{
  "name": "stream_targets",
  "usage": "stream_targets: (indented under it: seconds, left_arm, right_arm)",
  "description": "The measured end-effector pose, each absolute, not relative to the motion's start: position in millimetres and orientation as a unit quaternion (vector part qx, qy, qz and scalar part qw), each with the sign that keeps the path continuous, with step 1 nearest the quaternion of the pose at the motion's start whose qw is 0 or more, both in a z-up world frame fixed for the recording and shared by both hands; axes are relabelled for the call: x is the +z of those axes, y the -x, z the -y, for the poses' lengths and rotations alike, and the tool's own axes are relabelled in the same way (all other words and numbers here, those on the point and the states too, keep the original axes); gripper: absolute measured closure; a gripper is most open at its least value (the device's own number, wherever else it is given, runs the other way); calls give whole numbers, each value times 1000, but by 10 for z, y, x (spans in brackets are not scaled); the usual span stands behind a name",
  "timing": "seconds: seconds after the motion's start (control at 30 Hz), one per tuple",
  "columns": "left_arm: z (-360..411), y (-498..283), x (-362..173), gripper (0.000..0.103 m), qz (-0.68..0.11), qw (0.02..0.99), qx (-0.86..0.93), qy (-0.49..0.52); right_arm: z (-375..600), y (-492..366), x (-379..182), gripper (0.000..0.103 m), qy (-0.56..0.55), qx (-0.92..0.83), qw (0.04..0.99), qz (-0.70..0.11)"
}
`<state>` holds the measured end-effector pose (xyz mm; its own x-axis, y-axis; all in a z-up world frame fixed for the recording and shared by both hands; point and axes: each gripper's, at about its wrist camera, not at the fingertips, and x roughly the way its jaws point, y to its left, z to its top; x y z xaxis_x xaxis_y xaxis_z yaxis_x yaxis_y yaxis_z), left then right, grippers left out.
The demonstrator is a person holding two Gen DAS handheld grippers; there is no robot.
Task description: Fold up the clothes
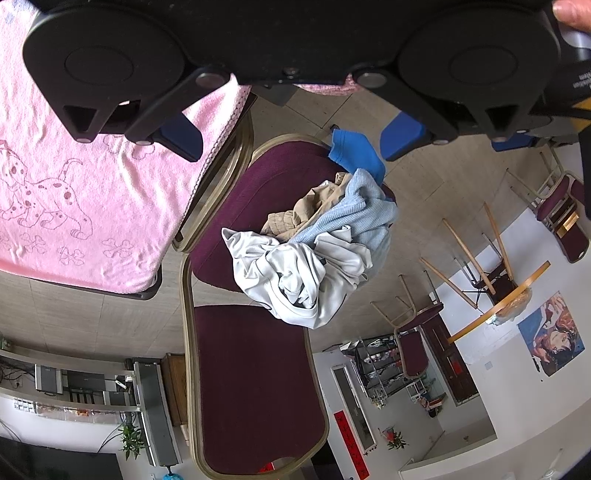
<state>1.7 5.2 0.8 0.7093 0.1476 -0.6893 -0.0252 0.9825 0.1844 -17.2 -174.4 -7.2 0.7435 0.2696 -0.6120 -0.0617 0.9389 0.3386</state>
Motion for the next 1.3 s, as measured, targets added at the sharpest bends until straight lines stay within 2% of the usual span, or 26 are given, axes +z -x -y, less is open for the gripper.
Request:
stream_targets:
  seconds: [0.8, 1.17, 1.3]
  left_arm:
    - [-45, -69, -42, 1, -384, 919, 45, -83]
    - [-70, -556, -63, 1, -384, 918, 65, -75]
    - [-115, -761, -160, 9, -400, 914, 51, -51]
  right_arm:
    - [1748, 138, -94, 0, -154, 90, 920, -350]
    - [1769, -338, 66, 0, -121, 83, 932, -331]
    - [1773, -579, 63, 0, -117, 85, 932, -332]
